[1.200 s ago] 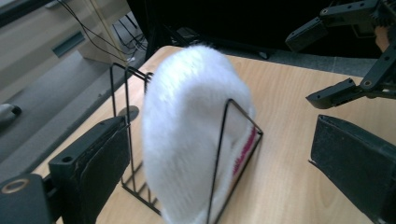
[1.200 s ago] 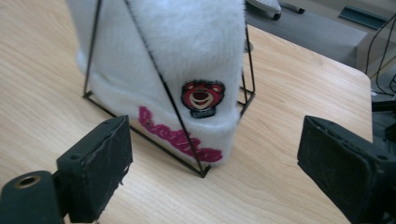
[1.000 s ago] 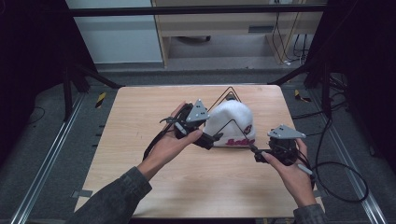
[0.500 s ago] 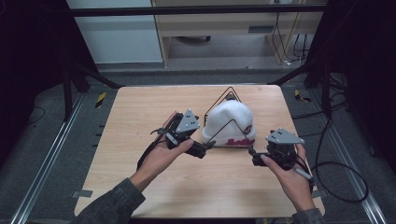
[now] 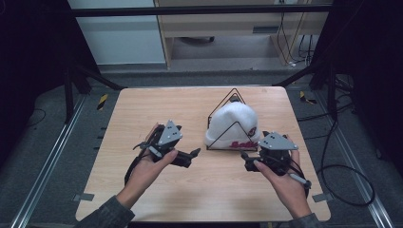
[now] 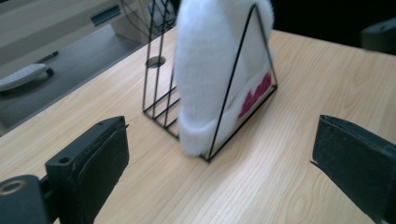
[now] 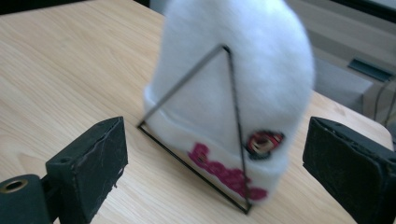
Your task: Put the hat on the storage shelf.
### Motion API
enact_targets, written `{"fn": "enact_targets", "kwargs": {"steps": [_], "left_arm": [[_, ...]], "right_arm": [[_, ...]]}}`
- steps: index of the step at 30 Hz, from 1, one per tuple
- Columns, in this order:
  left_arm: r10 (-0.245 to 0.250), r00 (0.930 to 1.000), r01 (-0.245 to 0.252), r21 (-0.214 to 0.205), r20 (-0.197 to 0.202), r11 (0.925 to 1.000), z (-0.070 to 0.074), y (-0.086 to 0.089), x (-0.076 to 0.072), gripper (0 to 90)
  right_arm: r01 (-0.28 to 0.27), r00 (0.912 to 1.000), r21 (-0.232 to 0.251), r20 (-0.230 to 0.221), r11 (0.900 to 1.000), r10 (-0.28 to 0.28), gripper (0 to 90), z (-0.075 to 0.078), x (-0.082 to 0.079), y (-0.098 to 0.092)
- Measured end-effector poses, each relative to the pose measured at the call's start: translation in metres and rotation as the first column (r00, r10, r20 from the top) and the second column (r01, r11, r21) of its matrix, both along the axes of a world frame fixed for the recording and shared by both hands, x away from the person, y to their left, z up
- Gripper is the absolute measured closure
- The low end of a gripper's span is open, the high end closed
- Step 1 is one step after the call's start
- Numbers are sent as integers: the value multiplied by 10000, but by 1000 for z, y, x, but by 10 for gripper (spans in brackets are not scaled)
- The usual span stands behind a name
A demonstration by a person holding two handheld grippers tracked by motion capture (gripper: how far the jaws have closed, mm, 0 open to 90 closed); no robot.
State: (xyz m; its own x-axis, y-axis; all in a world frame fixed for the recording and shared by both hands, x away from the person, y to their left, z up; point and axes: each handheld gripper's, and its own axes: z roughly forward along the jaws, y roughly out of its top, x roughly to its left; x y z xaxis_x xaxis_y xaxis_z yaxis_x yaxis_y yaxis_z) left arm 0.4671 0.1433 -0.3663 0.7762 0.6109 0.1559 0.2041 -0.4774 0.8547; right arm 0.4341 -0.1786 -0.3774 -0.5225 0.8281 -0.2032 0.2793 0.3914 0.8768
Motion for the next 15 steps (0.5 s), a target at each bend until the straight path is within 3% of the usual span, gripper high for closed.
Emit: {"fn": "enact_targets", "kwargs": {"steps": [5,9,15], "left_arm": [[431,9986,-431,6,-319,9991,-16,28,-7,33],[782,9955,-782,25,-534,9969,-29,53,-10,36],[1349,9875,-1351,34,-814,9908,-46,91,-16,37]], "right_arm": [[-523,9986,62,103,9986,522,82,2,-1,31],[-803,9965,-22,-213,9968,802,114,-6,2,57],[-1469,9863,-3,-754,9892,1464,107,-24,8,92]]}}
